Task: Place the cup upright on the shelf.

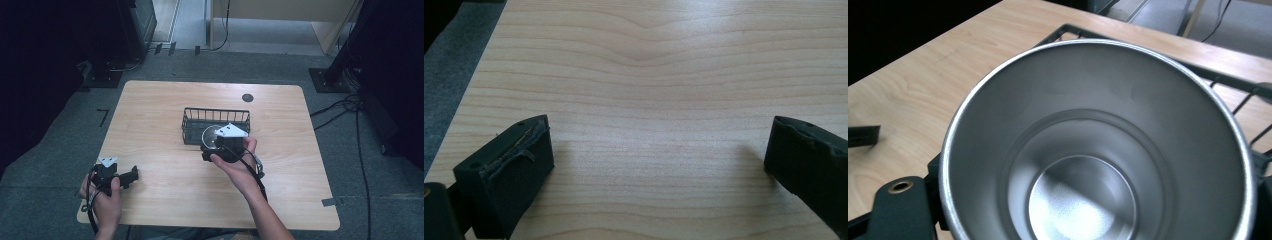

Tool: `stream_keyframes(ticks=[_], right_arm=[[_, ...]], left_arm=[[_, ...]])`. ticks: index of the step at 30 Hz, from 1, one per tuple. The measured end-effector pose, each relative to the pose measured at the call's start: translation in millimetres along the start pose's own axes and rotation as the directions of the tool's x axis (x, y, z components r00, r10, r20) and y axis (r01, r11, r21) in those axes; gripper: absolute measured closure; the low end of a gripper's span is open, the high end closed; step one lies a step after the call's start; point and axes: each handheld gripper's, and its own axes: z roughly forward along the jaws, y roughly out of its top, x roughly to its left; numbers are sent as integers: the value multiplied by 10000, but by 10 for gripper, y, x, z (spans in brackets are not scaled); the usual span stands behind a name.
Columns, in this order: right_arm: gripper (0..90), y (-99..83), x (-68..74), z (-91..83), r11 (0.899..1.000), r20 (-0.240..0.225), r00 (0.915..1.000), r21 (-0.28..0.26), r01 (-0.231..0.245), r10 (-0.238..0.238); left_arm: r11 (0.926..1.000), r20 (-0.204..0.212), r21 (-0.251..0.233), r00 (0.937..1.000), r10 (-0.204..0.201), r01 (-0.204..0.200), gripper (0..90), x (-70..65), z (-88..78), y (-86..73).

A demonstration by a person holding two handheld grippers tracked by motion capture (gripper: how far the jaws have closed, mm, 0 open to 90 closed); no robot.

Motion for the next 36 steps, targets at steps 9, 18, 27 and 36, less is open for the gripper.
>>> stream_keyframes(ticks=[9,18,27,36], right_arm=[[169,127,-160,12,10000,381,9993,-78,-15,18],[170,233,-314,47,9998,680,9975,-116,-168,175],[170,330,-498,97,9985,924,9943,-156,-527,539],[170,412,-661,203,9969,1238,9892,-117,-773,781]], left_arm=[[10000,0,-31,10000,-26,26,0,-2,2,-1],[10000,-1,-14,10000,-24,24,0,-2,1,0],[10000,5,3,10000,-10,10,0,-1,0,0],[10000,3,-2,10000,-15,15,0,-1,0,0]])
